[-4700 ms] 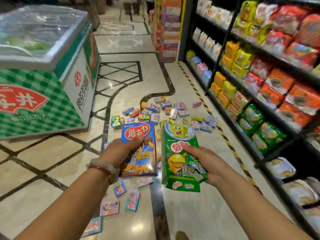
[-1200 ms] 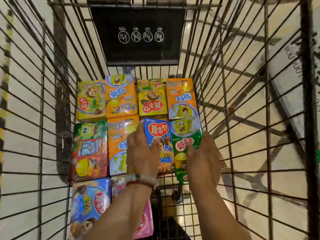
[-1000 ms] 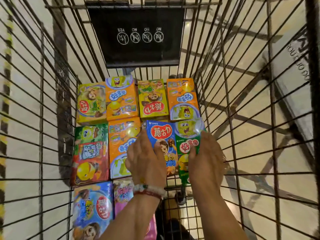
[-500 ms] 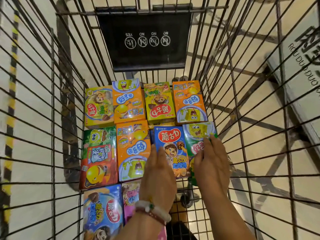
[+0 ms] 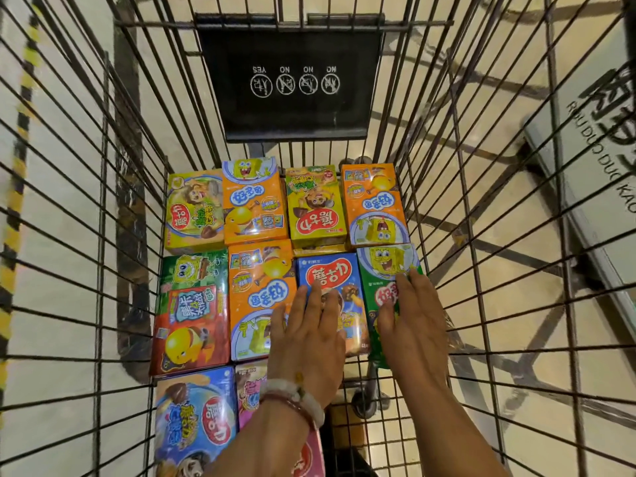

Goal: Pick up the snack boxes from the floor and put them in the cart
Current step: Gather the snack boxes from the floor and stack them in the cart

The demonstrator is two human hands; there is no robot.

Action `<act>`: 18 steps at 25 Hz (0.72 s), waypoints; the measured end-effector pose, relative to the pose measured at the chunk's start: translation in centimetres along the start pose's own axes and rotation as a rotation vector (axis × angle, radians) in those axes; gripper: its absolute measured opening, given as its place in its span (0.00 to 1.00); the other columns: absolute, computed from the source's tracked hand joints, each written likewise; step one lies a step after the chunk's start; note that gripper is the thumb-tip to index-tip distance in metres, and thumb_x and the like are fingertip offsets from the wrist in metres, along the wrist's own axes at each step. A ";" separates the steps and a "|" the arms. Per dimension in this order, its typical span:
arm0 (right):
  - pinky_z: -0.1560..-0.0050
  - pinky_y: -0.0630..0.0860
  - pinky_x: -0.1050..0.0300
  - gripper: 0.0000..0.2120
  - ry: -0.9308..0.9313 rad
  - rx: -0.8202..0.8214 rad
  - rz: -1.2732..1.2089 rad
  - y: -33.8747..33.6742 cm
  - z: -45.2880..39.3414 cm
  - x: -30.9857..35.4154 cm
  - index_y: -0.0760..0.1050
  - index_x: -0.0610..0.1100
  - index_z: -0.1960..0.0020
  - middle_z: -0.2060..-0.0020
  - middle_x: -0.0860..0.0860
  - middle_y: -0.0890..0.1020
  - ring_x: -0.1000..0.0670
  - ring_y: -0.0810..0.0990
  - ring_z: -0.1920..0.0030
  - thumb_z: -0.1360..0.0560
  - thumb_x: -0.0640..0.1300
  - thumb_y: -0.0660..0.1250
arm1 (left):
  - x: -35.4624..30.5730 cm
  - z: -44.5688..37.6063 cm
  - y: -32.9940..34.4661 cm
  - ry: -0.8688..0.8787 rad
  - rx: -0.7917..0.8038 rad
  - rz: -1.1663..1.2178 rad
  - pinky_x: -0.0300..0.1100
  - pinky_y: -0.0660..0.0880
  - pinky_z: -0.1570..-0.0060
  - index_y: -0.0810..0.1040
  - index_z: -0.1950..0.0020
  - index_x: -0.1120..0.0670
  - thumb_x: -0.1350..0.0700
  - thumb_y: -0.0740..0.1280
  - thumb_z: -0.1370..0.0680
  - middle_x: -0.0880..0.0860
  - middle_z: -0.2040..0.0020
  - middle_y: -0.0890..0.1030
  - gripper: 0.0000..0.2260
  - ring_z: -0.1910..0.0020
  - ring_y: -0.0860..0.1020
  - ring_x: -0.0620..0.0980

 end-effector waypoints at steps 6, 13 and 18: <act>0.42 0.74 0.41 0.23 -0.090 0.026 0.157 0.3 -0.3 0.3 0.77 0.32 0.41 0.43 0.36 0.80 0.37 0.79 0.42 0.25 0.46 0.54 | -0.3 -1.6 -2.3 -0.051 0.131 -0.044 0.58 0.61 0.33 0.66 0.28 0.51 0.50 0.59 0.23 0.55 0.25 0.62 0.23 0.27 0.62 0.55; 0.42 0.71 0.52 0.21 -0.091 0.259 0.136 -3.8 -1.5 3.1 0.77 0.33 0.44 0.47 0.37 0.80 0.39 0.80 0.45 0.25 0.45 0.53 | 1.0 0.3 -10.6 -0.015 0.057 -0.035 0.47 0.51 0.28 0.53 0.23 0.50 0.49 0.54 0.19 0.50 0.22 0.52 0.24 0.24 0.51 0.50; 0.36 0.66 0.55 0.22 -0.365 0.420 0.057 -14.7 -1.8 11.5 0.64 0.45 0.27 0.31 0.47 0.71 0.45 0.70 0.32 0.20 0.46 0.59 | 2.3 5.3 -23.5 0.009 -0.167 -0.081 0.42 0.60 0.32 0.61 0.26 0.49 0.38 0.43 0.30 0.50 0.26 0.65 0.35 0.28 0.64 0.50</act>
Point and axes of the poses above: each hand's wrist, its own z-axis away from the middle knuckle, its own y-axis out of the palm, x = y × z, the point moved 4 cm from there along -z, towards the middle knuckle
